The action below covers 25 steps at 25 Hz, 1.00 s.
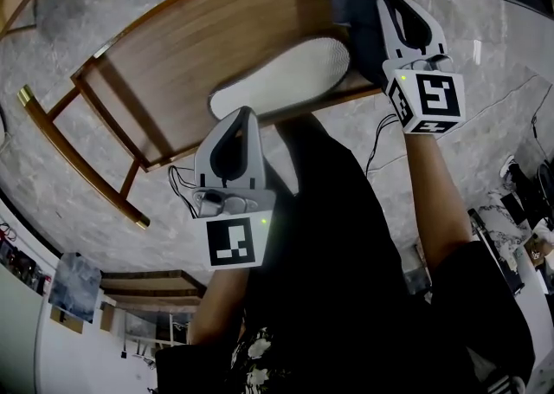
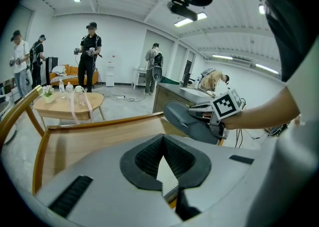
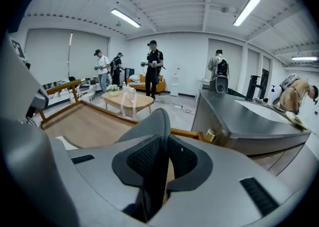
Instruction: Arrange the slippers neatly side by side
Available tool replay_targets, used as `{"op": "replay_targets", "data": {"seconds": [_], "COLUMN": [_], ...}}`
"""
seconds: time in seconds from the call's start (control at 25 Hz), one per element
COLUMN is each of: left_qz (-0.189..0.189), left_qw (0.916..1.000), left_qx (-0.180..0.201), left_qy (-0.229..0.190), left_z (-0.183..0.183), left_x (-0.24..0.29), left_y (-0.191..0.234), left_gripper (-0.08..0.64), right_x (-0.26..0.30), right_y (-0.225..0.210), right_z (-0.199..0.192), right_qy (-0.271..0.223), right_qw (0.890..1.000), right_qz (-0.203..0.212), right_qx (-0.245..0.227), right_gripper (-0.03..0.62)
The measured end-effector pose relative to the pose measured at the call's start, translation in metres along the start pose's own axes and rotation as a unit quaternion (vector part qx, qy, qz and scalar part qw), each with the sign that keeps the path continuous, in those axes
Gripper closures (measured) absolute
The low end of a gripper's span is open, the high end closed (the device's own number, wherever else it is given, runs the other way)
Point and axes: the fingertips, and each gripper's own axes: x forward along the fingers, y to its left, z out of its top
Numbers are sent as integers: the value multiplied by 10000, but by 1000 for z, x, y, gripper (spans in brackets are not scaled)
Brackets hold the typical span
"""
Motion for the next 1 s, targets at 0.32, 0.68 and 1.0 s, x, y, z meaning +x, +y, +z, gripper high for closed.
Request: {"op": "replay_targets", "data": {"seconds": [0.32,0.68,1.0], "left_qz": [20,-112,-371], "left_qw": [10000,9998,9992], "left_qx": [-26,-56,172], "left_qy": [24,-131,19], "left_z": [-3,2,6], "left_x": [0,0,-1], "left_y": [0,-7,-17], "left_gripper": [558,558,558], "right_x": [0,3,-11], "right_y": [-8,-4,-4], "right_z": [-31,-35,-21], "right_qy": [267,199,-169], "right_qw": [9971,9982,9980], "right_qz": [-446,-516,-592], "right_qx": [563,217,107], "right_gripper": [537,537,539]}}
